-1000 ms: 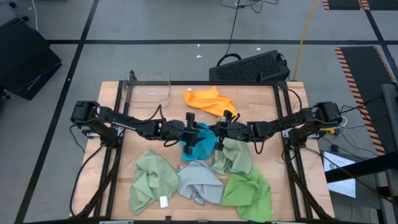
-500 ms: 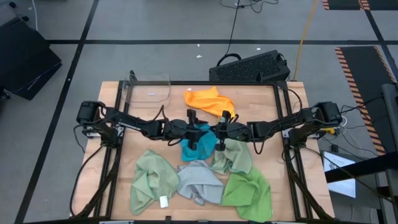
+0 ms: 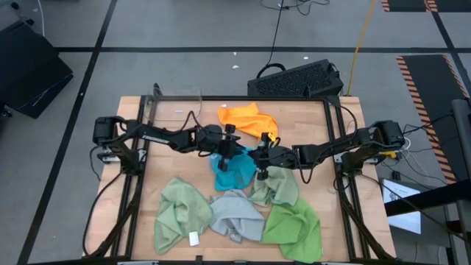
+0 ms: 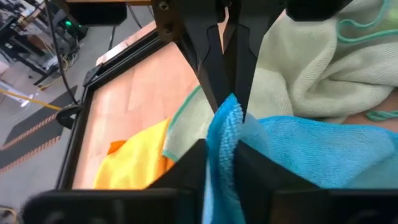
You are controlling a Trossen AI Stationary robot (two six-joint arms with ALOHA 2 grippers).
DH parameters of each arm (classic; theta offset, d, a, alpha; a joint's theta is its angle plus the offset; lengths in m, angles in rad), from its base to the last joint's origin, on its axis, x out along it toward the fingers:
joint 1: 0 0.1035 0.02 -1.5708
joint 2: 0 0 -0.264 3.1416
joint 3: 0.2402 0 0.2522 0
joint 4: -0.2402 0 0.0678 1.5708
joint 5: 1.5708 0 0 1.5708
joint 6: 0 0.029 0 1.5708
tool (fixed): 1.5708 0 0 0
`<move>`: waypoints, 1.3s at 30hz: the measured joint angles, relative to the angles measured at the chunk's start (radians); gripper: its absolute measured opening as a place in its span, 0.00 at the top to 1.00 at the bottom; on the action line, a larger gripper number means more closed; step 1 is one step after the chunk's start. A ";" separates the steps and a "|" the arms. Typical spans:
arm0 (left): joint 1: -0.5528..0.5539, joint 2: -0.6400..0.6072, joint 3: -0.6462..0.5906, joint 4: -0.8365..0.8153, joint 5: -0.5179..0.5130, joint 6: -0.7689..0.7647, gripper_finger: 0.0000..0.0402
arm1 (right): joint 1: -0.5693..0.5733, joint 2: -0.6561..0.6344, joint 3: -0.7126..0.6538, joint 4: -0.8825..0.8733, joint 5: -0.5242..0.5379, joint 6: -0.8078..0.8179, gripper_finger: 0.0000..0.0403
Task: Fold microfiber towels
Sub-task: Fold the blue microfiber cloth
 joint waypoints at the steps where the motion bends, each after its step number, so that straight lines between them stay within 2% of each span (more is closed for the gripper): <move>1: 0.001 0.000 0.000 0.000 0.000 -0.016 0.89 | 0.000 0.000 0.000 -0.001 0.000 0.000 0.99; 4: 0.001 -0.026 0.000 -0.036 -0.003 -0.051 0.94 | 0.000 0.000 0.000 -0.011 0.001 -0.005 0.99; 7: 0.000 -0.077 -0.001 -0.104 -0.008 -0.103 0.92 | 0.001 0.000 0.000 -0.028 0.002 -0.029 0.99; 12: 0.005 -0.136 0.000 -0.142 -0.019 -0.163 0.75 | 0.001 0.000 0.000 -0.040 0.001 -0.080 0.99; 17: 0.018 -0.100 0.000 -0.062 -0.014 -0.175 0.58 | 0.001 0.000 0.000 -0.040 0.001 -0.149 0.99; 23: 0.037 -0.038 0.000 -0.045 0.038 -0.153 0.49 | -0.001 0.000 0.000 -0.040 0.005 -0.183 0.99; 25: 0.041 -0.029 0.000 -0.049 0.031 -0.127 0.51 | -0.001 0.000 0.000 -0.041 0.005 -0.184 0.99; 27: 0.045 -0.029 0.000 -0.057 0.026 -0.106 0.57 | -0.001 0.000 0.000 -0.040 0.006 -0.185 0.99; 31: 0.041 -0.029 0.000 -0.078 0.030 -0.043 0.82 | -0.001 0.000 0.000 -0.040 0.007 -0.173 0.99; 33: 0.037 -0.041 0.000 -0.076 -0.001 -0.038 0.95 | -0.001 0.000 0.000 -0.040 0.012 -0.135 0.99; 37: 0.024 -0.091 0.002 -0.098 -0.143 -0.062 0.97 | 0.000 0.000 0.000 -0.053 0.060 -0.037 0.96; 39: 0.015 -0.113 0.002 -0.119 -0.155 -0.065 0.98 | -0.001 0.000 0.000 -0.070 0.057 0.031 0.93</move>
